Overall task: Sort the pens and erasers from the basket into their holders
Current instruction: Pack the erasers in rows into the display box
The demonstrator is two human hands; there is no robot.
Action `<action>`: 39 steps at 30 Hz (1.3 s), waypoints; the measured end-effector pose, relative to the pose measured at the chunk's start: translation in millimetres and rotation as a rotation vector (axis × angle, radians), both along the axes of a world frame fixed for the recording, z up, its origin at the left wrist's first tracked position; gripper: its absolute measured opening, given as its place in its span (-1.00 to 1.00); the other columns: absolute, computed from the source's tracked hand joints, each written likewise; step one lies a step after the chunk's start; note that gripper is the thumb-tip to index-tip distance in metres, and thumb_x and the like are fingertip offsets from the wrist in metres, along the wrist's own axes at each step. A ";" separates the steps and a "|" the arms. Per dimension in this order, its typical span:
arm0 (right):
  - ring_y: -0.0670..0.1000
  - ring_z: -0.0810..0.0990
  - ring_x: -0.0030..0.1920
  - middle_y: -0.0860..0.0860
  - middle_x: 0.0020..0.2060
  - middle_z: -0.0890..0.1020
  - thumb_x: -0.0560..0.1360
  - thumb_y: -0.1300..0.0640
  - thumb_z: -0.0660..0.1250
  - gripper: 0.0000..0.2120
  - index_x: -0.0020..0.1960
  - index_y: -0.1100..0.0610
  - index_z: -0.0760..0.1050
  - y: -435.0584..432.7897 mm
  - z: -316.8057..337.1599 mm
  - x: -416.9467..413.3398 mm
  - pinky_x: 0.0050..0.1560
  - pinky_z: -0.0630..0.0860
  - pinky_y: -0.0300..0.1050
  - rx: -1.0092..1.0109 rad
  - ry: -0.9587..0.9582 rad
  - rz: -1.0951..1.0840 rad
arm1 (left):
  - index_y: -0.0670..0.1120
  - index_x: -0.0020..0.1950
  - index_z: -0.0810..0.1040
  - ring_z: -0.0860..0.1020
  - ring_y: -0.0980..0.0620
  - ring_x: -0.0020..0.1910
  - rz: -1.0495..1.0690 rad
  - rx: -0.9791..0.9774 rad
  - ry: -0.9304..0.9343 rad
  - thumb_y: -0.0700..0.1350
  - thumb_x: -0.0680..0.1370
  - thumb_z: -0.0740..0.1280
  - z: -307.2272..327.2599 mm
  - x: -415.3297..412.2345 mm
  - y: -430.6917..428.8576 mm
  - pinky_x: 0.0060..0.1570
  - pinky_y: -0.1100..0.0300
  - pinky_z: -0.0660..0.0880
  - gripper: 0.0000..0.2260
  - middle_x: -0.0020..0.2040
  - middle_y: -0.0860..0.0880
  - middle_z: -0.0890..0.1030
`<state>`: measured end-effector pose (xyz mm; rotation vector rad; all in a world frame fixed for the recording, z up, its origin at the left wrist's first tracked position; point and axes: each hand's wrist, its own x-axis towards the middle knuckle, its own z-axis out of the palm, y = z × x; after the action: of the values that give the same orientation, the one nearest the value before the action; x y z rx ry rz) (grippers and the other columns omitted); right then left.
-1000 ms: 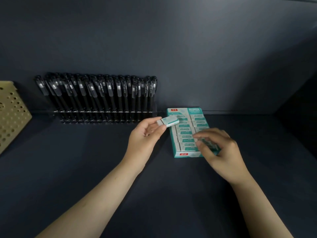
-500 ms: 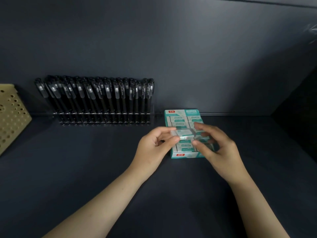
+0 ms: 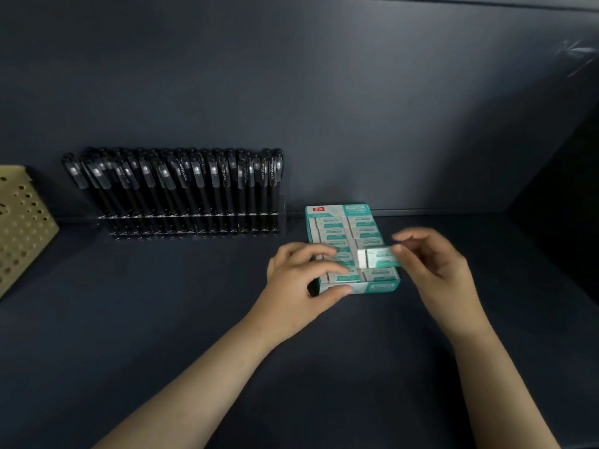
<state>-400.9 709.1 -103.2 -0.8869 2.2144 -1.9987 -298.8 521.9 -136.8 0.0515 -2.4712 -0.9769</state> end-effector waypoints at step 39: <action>-0.03 0.55 0.00 -0.16 -0.01 0.62 0.35 0.17 0.56 -0.74 0.03 0.04 0.68 26.1 -18.8 -2.5 0.12 0.39 -0.29 0.503 0.547 -0.036 | 0.10 0.09 0.61 0.33 0.16 0.23 0.025 -0.168 0.075 0.09 0.47 0.32 -4.6 0.7 -0.8 0.21 0.21 0.15 -0.77 0.19 0.20 0.55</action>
<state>-403.3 735.3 -121.9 -1.4316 2.8221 -1.1817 -298.1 521.1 -141.4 -0.0097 -2.4673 -0.7443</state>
